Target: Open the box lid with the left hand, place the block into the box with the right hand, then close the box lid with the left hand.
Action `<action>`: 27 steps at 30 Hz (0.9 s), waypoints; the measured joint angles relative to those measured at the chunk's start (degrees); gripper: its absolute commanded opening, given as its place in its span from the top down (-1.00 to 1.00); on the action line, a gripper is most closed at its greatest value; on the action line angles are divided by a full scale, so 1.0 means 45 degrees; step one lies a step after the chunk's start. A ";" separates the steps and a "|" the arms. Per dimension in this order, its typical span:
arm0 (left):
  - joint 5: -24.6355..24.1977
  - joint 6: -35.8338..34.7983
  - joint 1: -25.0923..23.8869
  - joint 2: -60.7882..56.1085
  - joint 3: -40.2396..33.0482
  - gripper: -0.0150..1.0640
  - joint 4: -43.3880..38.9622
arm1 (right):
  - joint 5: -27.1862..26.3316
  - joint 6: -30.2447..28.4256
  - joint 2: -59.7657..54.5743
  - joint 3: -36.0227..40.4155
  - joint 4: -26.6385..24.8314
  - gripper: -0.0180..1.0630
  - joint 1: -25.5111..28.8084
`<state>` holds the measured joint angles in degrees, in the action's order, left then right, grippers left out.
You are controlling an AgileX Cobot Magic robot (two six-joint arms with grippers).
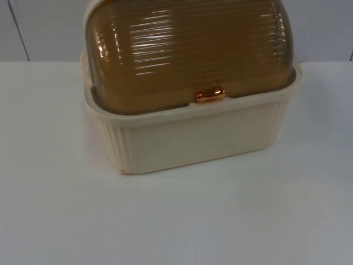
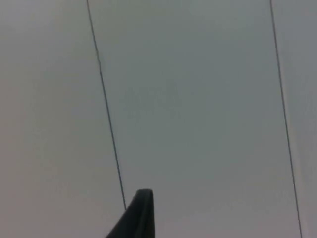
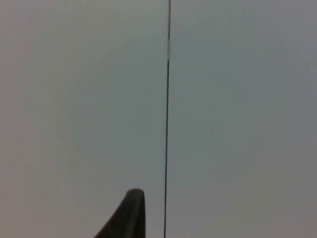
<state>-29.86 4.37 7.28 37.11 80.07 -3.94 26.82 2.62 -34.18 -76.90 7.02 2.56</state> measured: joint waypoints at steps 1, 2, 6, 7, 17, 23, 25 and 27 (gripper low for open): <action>-0.0178 0.0368 0.0000 -0.0299 0.0010 -0.97 0.0175 | 0.0446 0.0000 0.0315 0.0000 0.0021 -0.97 0.0000; -0.0464 0.1086 0.0000 -0.0573 0.0010 -0.97 0.0582 | 0.1013 0.0000 0.0661 0.0000 0.0021 -0.97 0.0000; -0.1077 0.2738 0.0000 -0.1518 0.0029 -0.97 0.2417 | 0.2561 0.0000 0.1627 -0.0006 0.0021 -0.97 0.0000; -0.1167 0.2977 0.0000 -0.1881 0.0029 -0.97 0.2780 | 0.2825 0.0000 0.2003 -0.0006 0.0021 -0.97 0.0000; -0.1315 0.3491 -0.1046 -0.5565 0.0059 -0.97 0.2937 | 0.4164 -0.0165 0.5157 -0.0054 0.0021 -0.97 0.0000; -0.2429 0.3257 -0.1465 -0.6349 0.0059 -0.97 0.2438 | 0.5346 -0.0065 0.6099 -0.0054 0.0021 -0.97 0.0000; -0.2671 0.3179 -0.1465 -0.6445 0.0059 -0.97 0.2371 | 0.5543 0.0096 0.6263 -0.0054 0.0021 -0.97 0.0000; -0.3140 0.2820 -0.1465 -0.6528 0.0059 -0.97 0.2171 | 0.6071 0.0394 0.6602 -0.0060 0.0021 -0.97 0.0000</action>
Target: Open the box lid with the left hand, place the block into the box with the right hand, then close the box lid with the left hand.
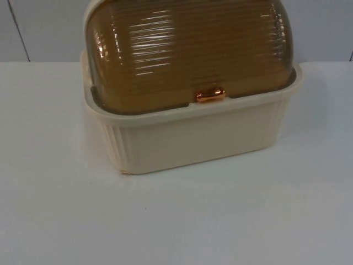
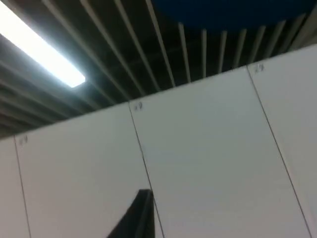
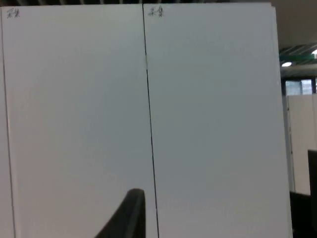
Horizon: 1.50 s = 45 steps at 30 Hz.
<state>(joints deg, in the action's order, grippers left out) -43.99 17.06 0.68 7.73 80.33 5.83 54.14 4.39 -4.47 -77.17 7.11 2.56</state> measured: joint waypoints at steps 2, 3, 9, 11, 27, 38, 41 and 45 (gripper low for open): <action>-0.0435 -0.0321 0.0000 -0.0256 -0.0104 -0.97 -0.0103 | 0.0445 0.0067 0.0434 0.0068 0.0010 -0.97 0.0000; -0.0490 -0.0350 0.0000 -0.0310 -0.0180 -0.97 -0.0103 | 0.0638 0.0067 0.0645 0.0249 0.0010 -0.97 0.0000; -0.1853 -0.1125 0.0000 -0.1560 -0.2206 -0.97 -0.0667 | 0.2146 0.0116 0.1046 0.1370 -0.0017 -0.97 -0.0093; -0.1981 -0.1187 0.0000 -0.1703 -0.2721 -0.97 -0.0701 | 0.2234 0.0116 0.1024 0.1593 -0.0017 -0.97 -0.0168; -0.3277 -0.1935 0.0289 -0.1727 -0.6063 -0.97 -0.0644 | 0.2901 -0.0398 0.1023 0.5405 -0.0005 -0.97 -0.0313; -0.3398 -0.1994 0.0386 -0.1704 -0.9331 -0.97 -0.0015 | 0.3002 -0.0446 0.0993 0.7460 -0.0001 -0.97 -0.0938; -0.3251 -0.1994 0.0386 -0.1682 -1.0025 -0.97 -0.0005 | 0.3002 -0.0446 0.0997 0.8097 -0.0057 -0.97 -0.0938; -0.3189 -0.1994 0.0386 -0.1693 -1.0679 -0.97 -0.0005 | 0.2978 -0.0446 0.0976 0.8732 -0.0251 -0.97 -0.0938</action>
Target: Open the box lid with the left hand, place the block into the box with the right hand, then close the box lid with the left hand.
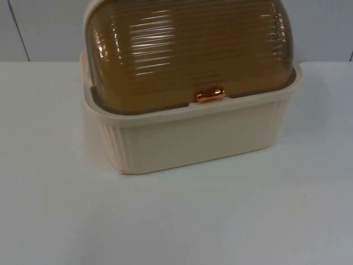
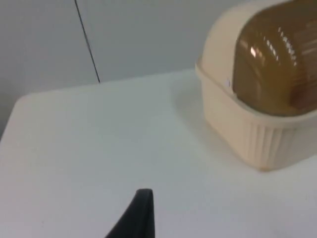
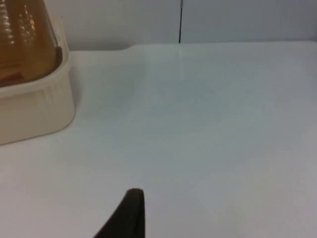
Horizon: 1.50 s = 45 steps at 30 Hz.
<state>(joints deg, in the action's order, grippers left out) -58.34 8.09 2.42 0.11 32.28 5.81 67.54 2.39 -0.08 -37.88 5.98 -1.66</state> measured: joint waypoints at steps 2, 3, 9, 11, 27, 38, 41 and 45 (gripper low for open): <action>-0.0043 0.0000 0.0000 0.0000 -0.0388 -0.97 0.0000 | -0.0084 0.0000 0.0000 0.0422 0.0000 -0.97 0.0000; -0.0043 0.0000 0.0000 0.0000 -0.0388 -0.97 0.0000 | -0.0084 0.0000 0.0000 0.0422 0.0000 -0.97 0.0000; -0.0056 0.0000 0.0000 0.0000 -0.0473 -0.97 0.0000 | -0.0351 0.0000 0.0000 0.1468 -0.0054 -0.97 0.0000; -0.0056 -0.0021 0.0000 0.0000 -0.0473 -0.97 0.0000 | -0.0451 0.0000 0.0000 0.1499 -0.0054 -0.97 0.0000; -0.0711 -0.0525 0.0000 0.0000 -0.0820 -0.97 -0.0438 | -0.1079 -0.0152 -0.0006 0.1854 -0.0643 -0.97 0.0000; -0.0736 -0.0551 0.0000 0.0000 -0.0820 -0.97 -0.0486 | -0.1121 -0.0123 -0.0006 0.1862 -0.0643 -0.97 0.0000; -0.0736 -0.0551 0.0000 0.0000 -0.0820 -0.97 -0.0486 | -0.1121 -0.0123 -0.0006 0.1862 -0.0643 -0.97 0.0000; -0.0736 -0.0526 0.0000 0.0000 -0.0820 -0.97 -0.0769 | -0.1121 -0.0101 -0.0006 0.1862 -0.0643 -0.97 0.0000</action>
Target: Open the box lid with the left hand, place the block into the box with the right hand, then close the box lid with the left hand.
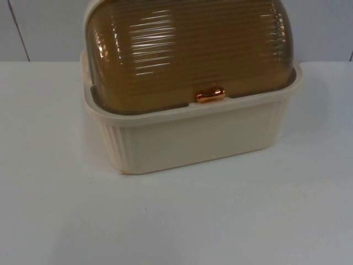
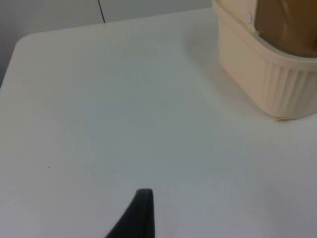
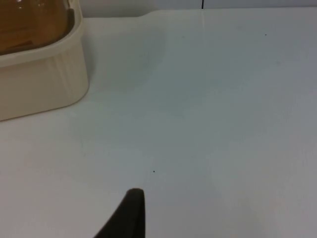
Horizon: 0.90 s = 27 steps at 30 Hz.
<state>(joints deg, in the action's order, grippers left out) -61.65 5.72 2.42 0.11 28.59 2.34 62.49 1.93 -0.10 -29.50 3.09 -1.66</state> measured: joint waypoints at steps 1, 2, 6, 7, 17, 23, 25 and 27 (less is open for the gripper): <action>0.0000 0.0000 0.0000 0.0000 0.0000 -0.97 -0.0034 | 0.0000 -0.0004 0.0000 0.0000 0.0000 -0.97 0.0000; 0.0000 0.0000 0.0000 0.0000 0.0000 -0.97 -0.0058 | 0.0000 -0.0004 0.0000 0.0000 0.0000 -0.97 0.0000; 0.0000 0.0017 0.0000 0.0000 0.0000 -0.97 -0.0226 | 0.0000 -0.0004 0.0000 0.0000 0.0000 -0.97 0.0000; 0.0000 0.0017 0.0000 0.0000 0.0000 -0.97 -0.0226 | 0.0000 -0.0004 0.0000 0.0000 0.0000 -0.97 0.0000; 0.0000 0.0017 0.0000 0.0000 0.0000 -0.97 -0.0262 | 0.0000 -0.0004 0.0000 0.0000 -0.0008 -0.97 0.0000; 0.0000 0.0017 0.0000 0.0000 0.0000 -0.97 -0.0262 | 0.0000 -0.0004 0.0000 0.0000 -0.0008 -0.97 0.0000; 0.0000 0.0017 0.0000 0.0000 0.0000 -0.97 -0.0262 | 0.0000 -0.0004 0.0000 0.0000 -0.0008 -0.97 0.0000; 0.0000 -0.0007 0.0000 0.0000 0.0000 -0.97 -0.0262 | 0.0000 -0.0004 0.0000 0.0000 -0.0008 -0.97 0.0000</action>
<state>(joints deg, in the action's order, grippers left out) -61.65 5.69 2.42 0.11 28.59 1.17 62.49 1.92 -0.10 -29.50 3.05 -1.66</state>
